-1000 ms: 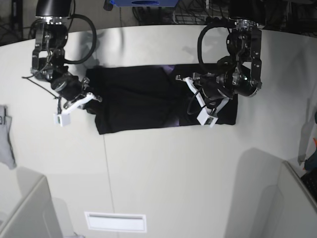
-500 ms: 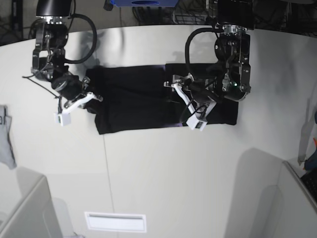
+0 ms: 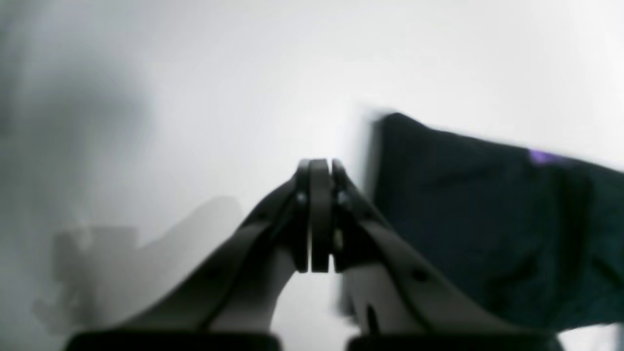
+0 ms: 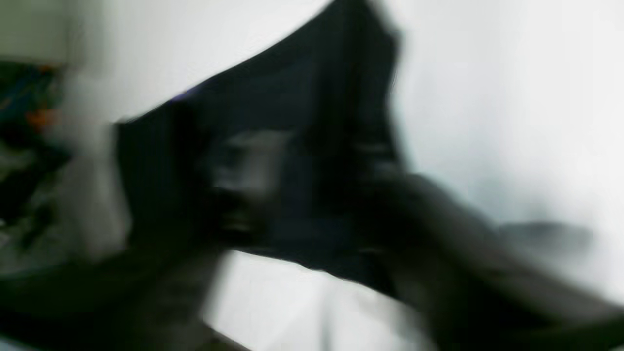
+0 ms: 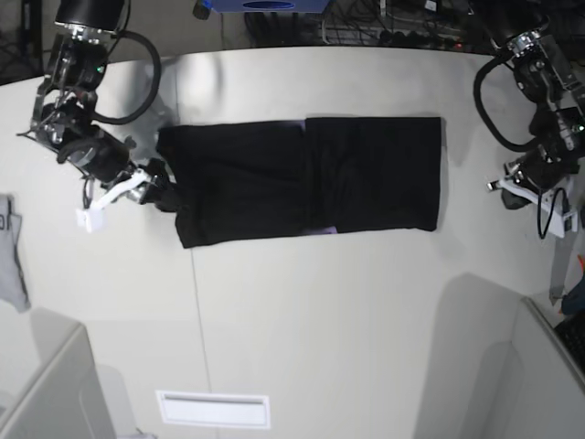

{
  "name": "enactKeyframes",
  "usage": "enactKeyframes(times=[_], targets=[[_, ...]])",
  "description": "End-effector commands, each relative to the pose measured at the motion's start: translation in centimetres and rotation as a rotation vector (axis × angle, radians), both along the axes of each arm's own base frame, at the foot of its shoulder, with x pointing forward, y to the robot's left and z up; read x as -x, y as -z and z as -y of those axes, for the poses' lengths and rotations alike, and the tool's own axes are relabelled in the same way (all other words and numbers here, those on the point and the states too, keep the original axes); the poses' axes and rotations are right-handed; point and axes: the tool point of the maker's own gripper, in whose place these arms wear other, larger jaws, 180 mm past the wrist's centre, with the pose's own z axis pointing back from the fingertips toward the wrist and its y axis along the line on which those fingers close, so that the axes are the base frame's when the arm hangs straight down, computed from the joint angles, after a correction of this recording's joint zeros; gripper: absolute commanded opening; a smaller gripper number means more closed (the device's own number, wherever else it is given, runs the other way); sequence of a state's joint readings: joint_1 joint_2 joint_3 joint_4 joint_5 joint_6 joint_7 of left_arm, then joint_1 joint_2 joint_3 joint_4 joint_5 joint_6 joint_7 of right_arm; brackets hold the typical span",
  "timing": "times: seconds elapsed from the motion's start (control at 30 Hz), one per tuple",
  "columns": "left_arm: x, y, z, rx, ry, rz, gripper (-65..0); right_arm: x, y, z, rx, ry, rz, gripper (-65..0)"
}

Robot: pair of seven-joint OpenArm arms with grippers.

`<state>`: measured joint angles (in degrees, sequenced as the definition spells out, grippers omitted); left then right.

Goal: Fold the T-shirt properly
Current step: 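Press the folded end flat with the left gripper and withdraw, then grasp both ends of the folded shirt and push them together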

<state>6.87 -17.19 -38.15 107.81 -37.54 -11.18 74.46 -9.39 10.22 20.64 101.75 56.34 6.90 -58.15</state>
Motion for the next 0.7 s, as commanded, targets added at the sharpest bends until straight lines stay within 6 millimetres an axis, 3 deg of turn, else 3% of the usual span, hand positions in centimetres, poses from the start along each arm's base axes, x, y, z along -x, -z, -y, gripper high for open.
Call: enactKeyframes(times=[0.0,0.1,0.23,0.4,0.5,0.67], targets=[[0.2,-0.9,-1.7,-0.066,0.017,0.007,-65.0,-0.9,-1.0,1.0,0.012,0.013,0.034,-19.5],[2.2,0.2,-4.1,-0.137,0.047,-0.017,-65.0,-1.4,0.2,1.6,-0.004,0.016,-0.015,-19.1],[4.2,3.4,-5.2,-0.121,0.025,-0.007,-65.0,-1.6,3.3,1.7,-0.046,0.025,-0.110,-20.4],[4.7,8.0,-3.3,-0.065,0.056,-0.053,-65.0,-1.6,6.0,0.9,0.025,-0.023,-0.156,-20.4],[4.5,9.3,-2.1,-0.104,0.098,-0.078,-65.0,-0.8,7.1,0.4,0.038,-0.045,-0.184,-20.4],[3.4,10.6,0.8,-0.100,0.136,-0.085,-65.0,0.7,8.1,-2.2,0.037,-0.125,-0.214,-20.6]])
